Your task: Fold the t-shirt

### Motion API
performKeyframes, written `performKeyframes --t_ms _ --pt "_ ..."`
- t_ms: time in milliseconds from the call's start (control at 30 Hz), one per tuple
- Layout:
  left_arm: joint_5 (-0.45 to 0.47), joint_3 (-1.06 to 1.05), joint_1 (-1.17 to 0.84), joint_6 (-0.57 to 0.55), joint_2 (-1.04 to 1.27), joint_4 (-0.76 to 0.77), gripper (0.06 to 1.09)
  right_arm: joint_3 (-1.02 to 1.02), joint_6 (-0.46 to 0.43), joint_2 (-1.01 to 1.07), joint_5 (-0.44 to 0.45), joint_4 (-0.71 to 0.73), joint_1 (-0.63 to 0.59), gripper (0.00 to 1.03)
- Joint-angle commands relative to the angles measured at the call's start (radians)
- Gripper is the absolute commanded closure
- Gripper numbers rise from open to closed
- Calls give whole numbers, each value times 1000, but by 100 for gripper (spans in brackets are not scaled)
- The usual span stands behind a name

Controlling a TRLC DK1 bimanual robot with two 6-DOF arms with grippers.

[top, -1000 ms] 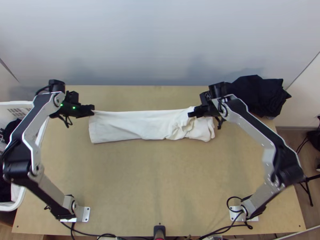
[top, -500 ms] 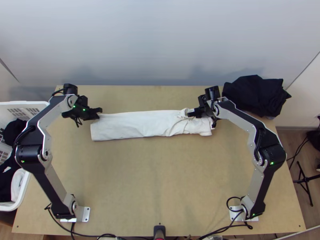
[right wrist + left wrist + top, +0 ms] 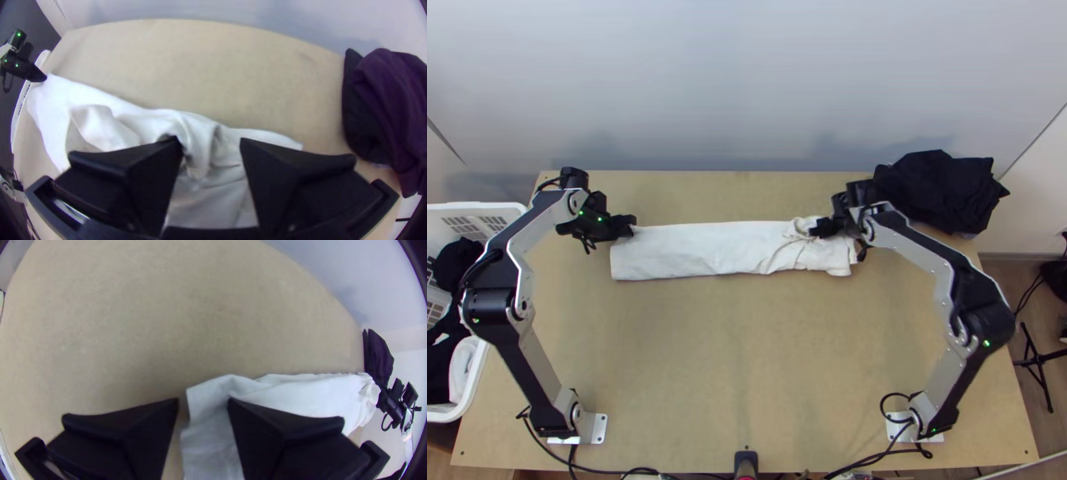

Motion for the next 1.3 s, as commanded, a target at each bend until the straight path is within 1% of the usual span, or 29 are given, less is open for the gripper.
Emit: performKeyframes --t_ms 0,133,267,300,367,433,533,633,767,867,1033,1067,1100,1133,1167,1200,1267 --pt "3 -9 21 -5 -123 -46 11 88 38 -151 -5 -139 0 3" --pt "62 -20 67 -6 -205 -84 11 91 36 -288 -4 -159 -9 3" --pt "146 -104 108 -3 -270 -97 11 83 38 -380 -5 -242 -13 3" --pt "175 -132 116 -3 -278 -95 11 75 39 -403 -5 -263 -13 3" --pt "276 -200 134 -9 -288 -88 11 54 49 -463 -5 -288 -13 3" --pt "350 -273 147 -16 -287 -45 11 34 76 -533 -5 -314 -6 3" --pt "385 -358 150 -37 -264 61 11 12 104 -638 -5 -342 22 3" --pt "398 -362 139 -28 -215 83 11 42 116 -693 -5 -406 54 3" --pt "398 -350 127 -48 -185 139 11 143 128 -704 -5 -500 71 3" --pt "398 -315 114 -69 -159 153 11 180 142 -710 -5 -529 66 4" --pt "411 -246 111 -88 -104 152 11 146 154 -730 -5 -538 46 4" --pt "424 -235 111 -100 -95 152 15 138 154 -731 -5 -538 40 4" --pt "465 -232 118 -108 -89 150 24 132 154 -733 -5 -538 34 4" --pt "510 -230 122 -123 -86 150 35 129 156 -736 -5 -538 28 4" --pt "529 -230 119 -121 -87 139 45 126 157 -739 -5 -538 20 4" --pt "534 -232 111 -100 -97 127 56 123 164 -744 -7 -538 14 4" --pt "534 -239 88 -75 -101 121 86 117 167 -751 -7 -538 10 4"
